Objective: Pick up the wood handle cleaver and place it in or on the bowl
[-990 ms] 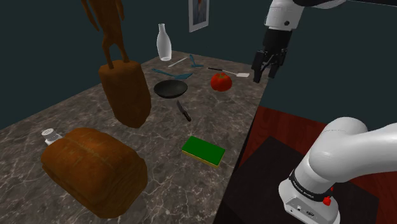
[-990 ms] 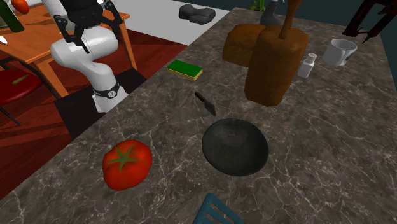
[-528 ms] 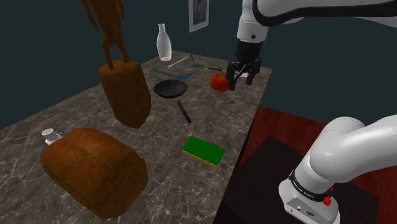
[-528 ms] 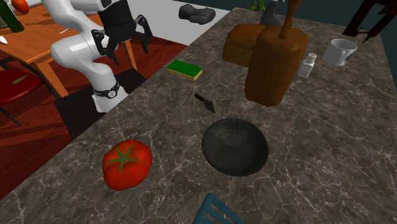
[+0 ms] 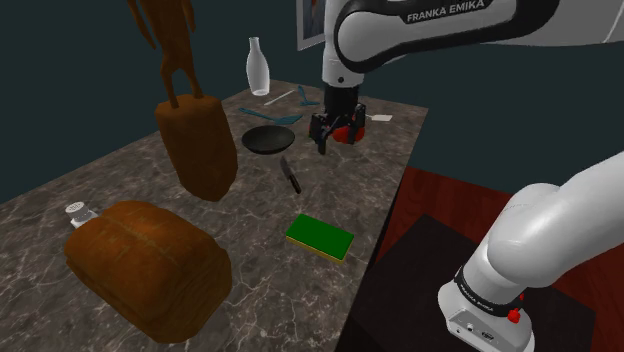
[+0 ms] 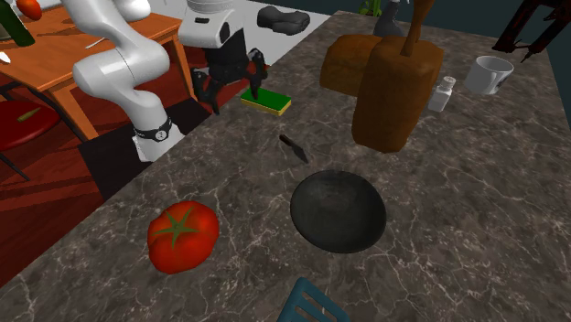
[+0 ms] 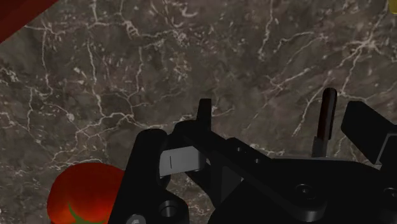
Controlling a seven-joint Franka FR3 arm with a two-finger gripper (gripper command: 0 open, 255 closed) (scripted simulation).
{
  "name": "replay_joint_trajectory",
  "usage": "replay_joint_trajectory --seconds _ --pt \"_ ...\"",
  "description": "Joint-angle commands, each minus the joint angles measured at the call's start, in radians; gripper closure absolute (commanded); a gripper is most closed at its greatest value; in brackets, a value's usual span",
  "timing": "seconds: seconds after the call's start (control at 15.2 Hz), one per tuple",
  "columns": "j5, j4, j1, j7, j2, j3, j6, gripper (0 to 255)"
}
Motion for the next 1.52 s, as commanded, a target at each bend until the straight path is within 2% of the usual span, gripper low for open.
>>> replay_joint_trajectory --seconds 0.0,0.59,1.12,1.45 --pt "-0.011 0.038 0.003 0.044 0.073 0.031 0.038 0" --pt "-0.136 0.273 0.025 0.242 0.424 0.126 0.135 0" --pt "-0.152 0.212 0.029 0.256 0.464 0.126 0.235 0" --pt "-0.152 0.212 0.029 0.256 0.463 0.126 0.235 0"
